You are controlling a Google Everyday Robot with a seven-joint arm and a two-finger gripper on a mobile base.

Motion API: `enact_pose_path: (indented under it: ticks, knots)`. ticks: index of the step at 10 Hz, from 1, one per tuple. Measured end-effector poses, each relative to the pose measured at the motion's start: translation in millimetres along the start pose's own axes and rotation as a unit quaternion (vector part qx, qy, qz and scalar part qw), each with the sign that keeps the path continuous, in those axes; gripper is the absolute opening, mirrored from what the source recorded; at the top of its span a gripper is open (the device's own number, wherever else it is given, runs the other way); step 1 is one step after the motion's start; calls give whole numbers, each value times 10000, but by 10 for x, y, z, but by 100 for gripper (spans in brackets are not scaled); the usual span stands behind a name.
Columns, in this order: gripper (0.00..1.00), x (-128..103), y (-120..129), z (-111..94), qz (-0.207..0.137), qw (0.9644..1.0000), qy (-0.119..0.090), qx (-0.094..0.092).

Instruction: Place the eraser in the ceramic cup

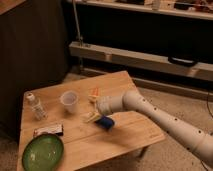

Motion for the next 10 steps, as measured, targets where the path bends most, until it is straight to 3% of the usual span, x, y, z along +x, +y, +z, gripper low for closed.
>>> enact_pose_path:
  ticks: [2,4,7,10]
  knots:
    - [80,-398,-153,120,-397,9983,183,-393]
    - [80,-523,-190,181,-498,9960,297,-684]
    - [80,-392,-54,422,-606,9921,375,-1031]
    - [80,-210,152,833,-1059,9826,679,-1366]
